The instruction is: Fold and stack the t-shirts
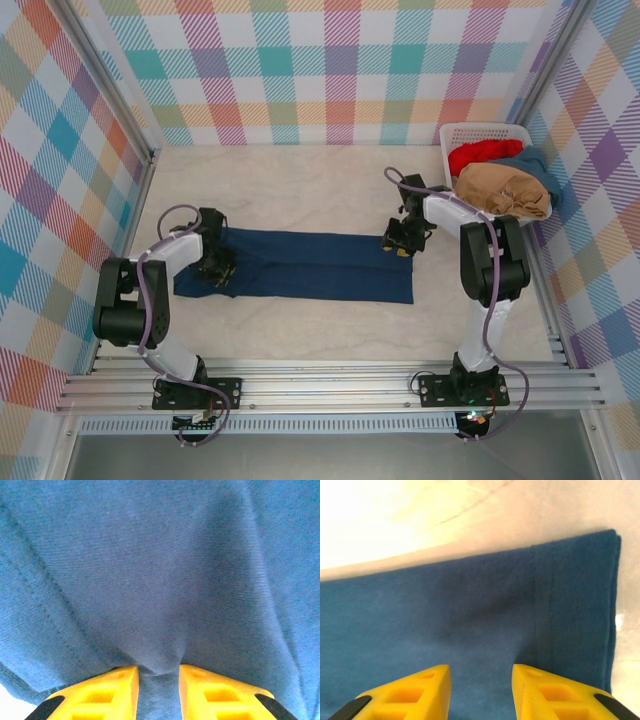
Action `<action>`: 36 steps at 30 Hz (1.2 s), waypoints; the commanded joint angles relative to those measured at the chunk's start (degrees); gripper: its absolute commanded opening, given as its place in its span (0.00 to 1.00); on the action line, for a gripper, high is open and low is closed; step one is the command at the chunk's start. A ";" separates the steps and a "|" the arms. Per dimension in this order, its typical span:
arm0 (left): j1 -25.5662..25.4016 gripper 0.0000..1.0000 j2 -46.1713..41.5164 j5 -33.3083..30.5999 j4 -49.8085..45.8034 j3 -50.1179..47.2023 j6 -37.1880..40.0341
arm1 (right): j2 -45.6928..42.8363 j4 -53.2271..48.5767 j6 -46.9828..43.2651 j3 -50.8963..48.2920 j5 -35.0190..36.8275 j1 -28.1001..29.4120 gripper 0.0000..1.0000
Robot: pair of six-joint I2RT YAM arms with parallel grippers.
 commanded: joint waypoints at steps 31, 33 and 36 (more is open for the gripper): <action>2.04 0.28 26.79 -2.68 -9.81 33.68 9.97 | -1.48 -8.98 7.61 -7.70 3.06 1.31 0.37; 2.04 0.28 30.74 -1.11 -9.00 39.26 11.66 | -2.60 -8.85 9.41 -9.82 1.65 1.94 0.36; 1.63 0.28 37.29 2.53 -7.50 48.28 13.01 | -4.54 -7.83 12.86 -13.32 -1.71 4.16 0.36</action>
